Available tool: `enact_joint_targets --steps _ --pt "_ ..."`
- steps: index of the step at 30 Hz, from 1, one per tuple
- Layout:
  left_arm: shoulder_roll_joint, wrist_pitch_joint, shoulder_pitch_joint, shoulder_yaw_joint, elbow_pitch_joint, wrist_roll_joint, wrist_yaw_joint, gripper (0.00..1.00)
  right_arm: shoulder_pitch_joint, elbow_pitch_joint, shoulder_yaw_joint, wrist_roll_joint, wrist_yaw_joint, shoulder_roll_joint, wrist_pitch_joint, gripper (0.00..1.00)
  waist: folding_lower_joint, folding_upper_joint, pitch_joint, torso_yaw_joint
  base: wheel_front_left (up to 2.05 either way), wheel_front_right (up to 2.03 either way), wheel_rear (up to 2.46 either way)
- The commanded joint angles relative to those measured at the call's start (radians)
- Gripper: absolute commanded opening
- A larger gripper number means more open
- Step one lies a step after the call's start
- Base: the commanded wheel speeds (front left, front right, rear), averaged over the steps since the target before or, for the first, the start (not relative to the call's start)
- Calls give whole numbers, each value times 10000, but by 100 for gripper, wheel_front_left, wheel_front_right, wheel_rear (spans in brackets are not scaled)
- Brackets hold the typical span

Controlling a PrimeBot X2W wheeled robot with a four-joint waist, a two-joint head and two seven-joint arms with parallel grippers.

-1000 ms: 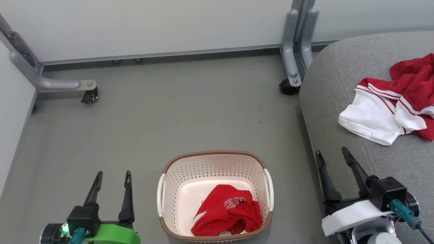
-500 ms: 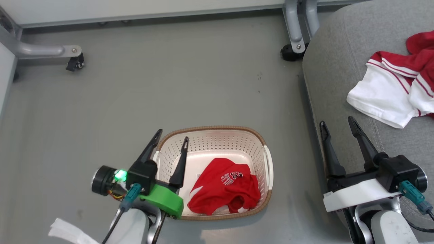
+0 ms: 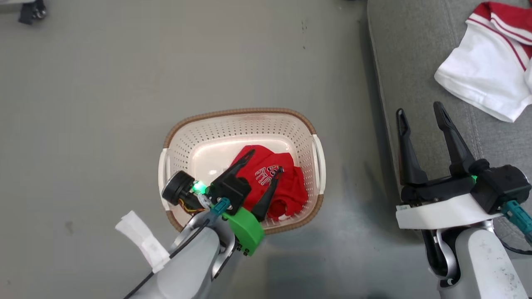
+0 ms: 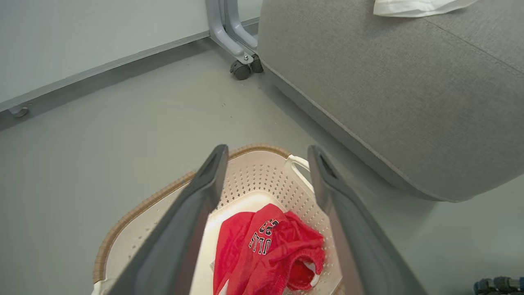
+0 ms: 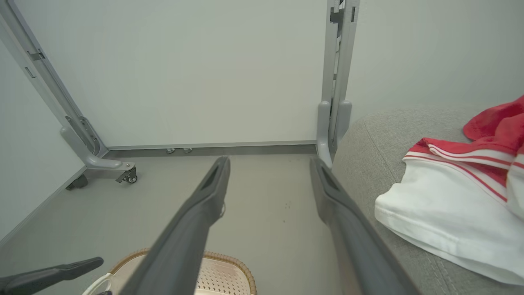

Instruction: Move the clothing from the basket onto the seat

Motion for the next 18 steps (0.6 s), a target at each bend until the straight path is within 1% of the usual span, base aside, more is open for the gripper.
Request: enact_joint_targets --steps 1,4,10,18 --pt "58 -1 -407 -224 278 -173 -29 100 -232 -28 47 92 1 -14 -125 100 0 0 1241 -602 0 0 0" --pt "61 -3 -942 -822 1098 -257 -30 100 -455 37 111 237 1 -14 -293 100 0 0 1834 -834 0 0 0" --pt "130 -3 -1820 -1630 2372 -687 -32 100 -901 161 319 530 1 -11 -580 100 0 0 2849 -1309 0 0 0" --pt "388 274 -2870 -2735 3794 -1489 -33 100 -1313 249 594 905 1 -9 -745 100 0 0 3837 -1801 0 0 0"
